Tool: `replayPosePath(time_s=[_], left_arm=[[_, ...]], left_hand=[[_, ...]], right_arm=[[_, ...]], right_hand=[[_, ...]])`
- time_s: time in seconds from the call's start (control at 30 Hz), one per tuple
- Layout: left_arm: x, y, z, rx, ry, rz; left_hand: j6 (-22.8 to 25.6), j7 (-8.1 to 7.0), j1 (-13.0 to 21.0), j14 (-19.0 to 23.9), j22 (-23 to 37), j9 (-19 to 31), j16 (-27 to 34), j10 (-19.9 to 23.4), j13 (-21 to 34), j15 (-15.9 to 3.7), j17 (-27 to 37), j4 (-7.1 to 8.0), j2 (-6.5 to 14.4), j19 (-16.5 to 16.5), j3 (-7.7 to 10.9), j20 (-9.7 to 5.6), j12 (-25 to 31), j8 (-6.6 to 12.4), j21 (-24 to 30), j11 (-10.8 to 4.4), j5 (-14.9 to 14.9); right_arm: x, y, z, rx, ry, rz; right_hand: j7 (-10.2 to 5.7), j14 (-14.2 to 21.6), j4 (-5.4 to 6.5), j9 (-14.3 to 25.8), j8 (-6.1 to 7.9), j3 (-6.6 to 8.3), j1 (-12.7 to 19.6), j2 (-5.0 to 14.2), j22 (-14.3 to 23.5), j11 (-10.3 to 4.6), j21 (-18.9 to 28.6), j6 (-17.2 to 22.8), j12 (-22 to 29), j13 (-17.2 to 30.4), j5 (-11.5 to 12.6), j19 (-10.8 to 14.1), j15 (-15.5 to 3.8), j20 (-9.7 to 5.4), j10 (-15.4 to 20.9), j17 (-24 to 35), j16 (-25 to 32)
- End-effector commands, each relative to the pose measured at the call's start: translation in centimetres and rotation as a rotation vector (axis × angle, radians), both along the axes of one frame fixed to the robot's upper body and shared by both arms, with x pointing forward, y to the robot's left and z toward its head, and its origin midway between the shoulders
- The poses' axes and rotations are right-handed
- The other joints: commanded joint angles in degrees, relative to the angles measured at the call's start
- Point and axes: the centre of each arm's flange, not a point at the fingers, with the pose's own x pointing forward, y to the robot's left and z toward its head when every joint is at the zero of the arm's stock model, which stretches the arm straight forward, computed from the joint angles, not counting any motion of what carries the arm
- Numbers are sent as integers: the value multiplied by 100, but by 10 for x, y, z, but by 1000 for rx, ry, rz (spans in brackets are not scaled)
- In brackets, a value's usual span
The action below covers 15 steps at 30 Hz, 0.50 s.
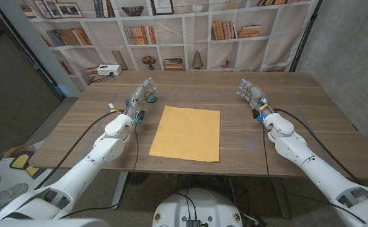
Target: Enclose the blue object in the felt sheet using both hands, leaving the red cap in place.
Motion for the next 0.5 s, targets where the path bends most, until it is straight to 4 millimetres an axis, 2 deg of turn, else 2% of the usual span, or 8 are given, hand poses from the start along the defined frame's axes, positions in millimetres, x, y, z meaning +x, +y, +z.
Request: replayPosePath(time_s=[0.03, 0.1, 0.17, 0.23, 0.3, 0.4, 0.5], left_arm=[[2, 0, 4, 25, -6, -5], [1, 1, 5, 43, -3, 27], [-1, 2, 8, 74, -3, 68], [-4, 5, 12, 111, -1, 128], [-8, 7, 16, 168, 2, 186], [-10, 12, 23, 236, 14, 242], [-12, 17, 28, 300, 33, 294]], left_hand=[[-1191, -410, -308, -875, -80, -89, -88, -698, -128, -15, -25, 102, -181, -510, -303, -28, -397, -597, -229, -110, -196], [-1257, -384, -339, -903, -83, -91, -86, -778, -132, -1, -26, 105, -200, -585, -333, -1, -427, -594, -264, -104, -215], [-1261, -375, -332, -875, -85, -93, -68, -750, -132, 18, -27, 97, -189, -591, -330, 16, -413, -578, -269, -63, -214], [-1087, -272, -302, -643, -88, -92, 16, -625, -126, 73, -26, 63, -165, -627, -321, 57, -355, -484, -293, -22, -209], [-1019, -280, -293, -555, -88, -92, 39, -532, -123, 79, -25, 48, -169, -671, -323, 83, -319, -458, -314, -28, -207], [-909, -229, -277, -495, -87, -91, 41, -514, -117, 78, -22, 24, -175, -758, -323, 204, -314, -424, -353, -5, -204], [-809, -187, -263, -517, -84, -88, 19, -533, -109, 185, -16, 6, -188, -781, -325, 306, -320, -398, -366, -1, -203]], right_arm=[[0, 0, 2, 11, -14, -4], [-1, 1, 3, 10, -16, -7], [-2, 2, 3, 10, -16, -5], [-2, 3, 2, 9, -15, -3], [-3, 5, 0, 13, -15, -2], [-3, 8, -2, 17, -16, 4], [-4, 12, -3, 16, -21, 11]], right_hand=[[-191, -159, 68, -1, -152, -37, 4, -42, -22, -99, -112, -396, -95, -54, -33, -152, 17, 68, -114, -108, -71], [-196, -166, 78, -2, -145, -47, -10, -42, -23, -105, -124, -400, -101, -58, -36, -166, 67, 85, -116, -113, -72], [-193, -144, 89, -4, -136, -59, -26, -39, -24, -48, -128, -401, -86, -63, -39, -158, 99, 100, -60, -119, -61], [-189, -102, 96, -5, -123, -68, -38, -36, -25, -23, -132, -385, -79, -67, -40, -152, 114, 122, -28, -125, -43], [-181, -84, 102, -6, -108, -77, -50, -33, -25, -27, -133, -363, -71, -71, -42, -137, 172, 123, 13, -130, -37], [-178, -52, 109, -7, -98, -87, -63, -32, -25, -5, -137, -344, -73, -74, -43, -130, 221, 135, 23, -133, -24], [-169, -44, 115, -8, -90, -96, -75, -29, -25, 46, -137, -332, -65, -76, -44, -116, 241, 131, 59, -136, -22]])
